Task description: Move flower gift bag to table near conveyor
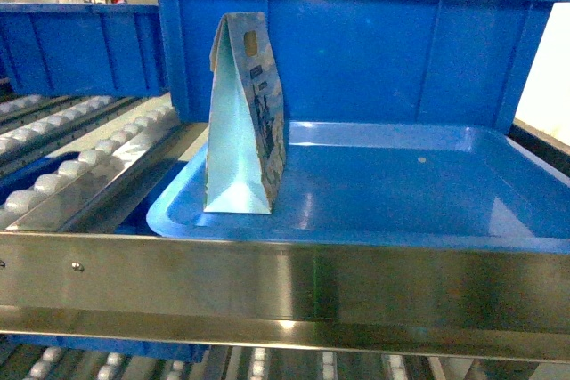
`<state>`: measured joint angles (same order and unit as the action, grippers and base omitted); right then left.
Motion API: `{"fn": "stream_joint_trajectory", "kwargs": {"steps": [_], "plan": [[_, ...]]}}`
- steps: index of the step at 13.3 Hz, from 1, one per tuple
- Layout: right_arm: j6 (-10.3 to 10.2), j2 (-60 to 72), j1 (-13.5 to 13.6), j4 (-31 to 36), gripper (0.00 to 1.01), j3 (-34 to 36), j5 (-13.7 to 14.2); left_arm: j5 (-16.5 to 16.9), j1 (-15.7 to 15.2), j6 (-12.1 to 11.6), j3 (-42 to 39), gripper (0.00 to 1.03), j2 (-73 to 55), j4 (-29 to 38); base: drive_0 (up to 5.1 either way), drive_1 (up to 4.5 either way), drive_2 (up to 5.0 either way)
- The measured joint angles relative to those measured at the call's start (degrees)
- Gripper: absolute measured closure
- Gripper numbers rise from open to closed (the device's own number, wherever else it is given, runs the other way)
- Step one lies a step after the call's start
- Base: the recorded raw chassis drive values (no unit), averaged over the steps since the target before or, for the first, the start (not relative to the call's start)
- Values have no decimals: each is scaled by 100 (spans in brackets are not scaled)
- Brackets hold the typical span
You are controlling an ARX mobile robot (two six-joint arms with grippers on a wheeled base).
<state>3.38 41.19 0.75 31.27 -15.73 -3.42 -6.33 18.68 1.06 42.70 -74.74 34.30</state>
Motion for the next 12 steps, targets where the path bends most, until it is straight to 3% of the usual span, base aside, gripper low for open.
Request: {"fn": "stream_joint_trajectory", "kwargs": {"steps": [6, 8, 12], "plan": [[0, 0, 0, 0, 98, 0, 0, -417, 619, 15, 737, 5, -1222, -415, 0, 0, 0], [0, 0, 0, 0, 98, 0, 0, -785, 835, 87, 1001, 5, -1539, -695, 0, 0, 0], [2, 0, 0, 0, 98, 0, 0, -1001, 940, 205, 1001, 5, -1659, -750, 0, 0, 0]]}}
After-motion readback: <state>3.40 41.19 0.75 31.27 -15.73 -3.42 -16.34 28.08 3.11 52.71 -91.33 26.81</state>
